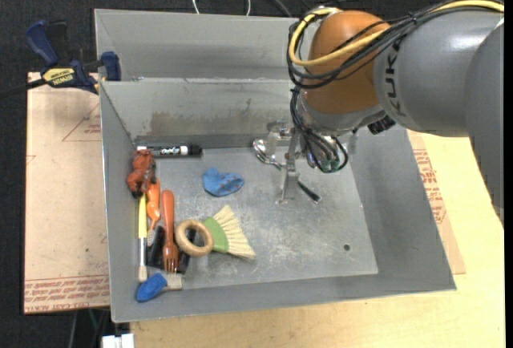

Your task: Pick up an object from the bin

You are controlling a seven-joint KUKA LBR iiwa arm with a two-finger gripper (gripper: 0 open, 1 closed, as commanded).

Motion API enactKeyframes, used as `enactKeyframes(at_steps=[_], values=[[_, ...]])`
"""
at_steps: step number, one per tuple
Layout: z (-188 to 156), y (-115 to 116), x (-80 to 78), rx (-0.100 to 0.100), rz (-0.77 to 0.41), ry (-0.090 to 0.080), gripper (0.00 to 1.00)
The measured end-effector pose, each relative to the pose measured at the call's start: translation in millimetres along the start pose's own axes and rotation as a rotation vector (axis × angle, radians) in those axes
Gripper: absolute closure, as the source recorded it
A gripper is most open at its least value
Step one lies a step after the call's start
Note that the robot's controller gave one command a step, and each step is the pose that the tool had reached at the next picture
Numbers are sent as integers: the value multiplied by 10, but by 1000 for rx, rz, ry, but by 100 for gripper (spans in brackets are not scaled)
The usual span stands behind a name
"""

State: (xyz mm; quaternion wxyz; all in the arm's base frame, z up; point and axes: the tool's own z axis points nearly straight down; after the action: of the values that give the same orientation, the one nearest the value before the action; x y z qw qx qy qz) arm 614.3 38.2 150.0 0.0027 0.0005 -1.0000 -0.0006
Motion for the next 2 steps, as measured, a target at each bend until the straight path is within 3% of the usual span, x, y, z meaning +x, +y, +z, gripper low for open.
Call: enactKeyframes(at_steps=[1,2], values=[[-39,0,-19,0,1,-7,0],[816,892,-89,-2,-52,-8,0]])
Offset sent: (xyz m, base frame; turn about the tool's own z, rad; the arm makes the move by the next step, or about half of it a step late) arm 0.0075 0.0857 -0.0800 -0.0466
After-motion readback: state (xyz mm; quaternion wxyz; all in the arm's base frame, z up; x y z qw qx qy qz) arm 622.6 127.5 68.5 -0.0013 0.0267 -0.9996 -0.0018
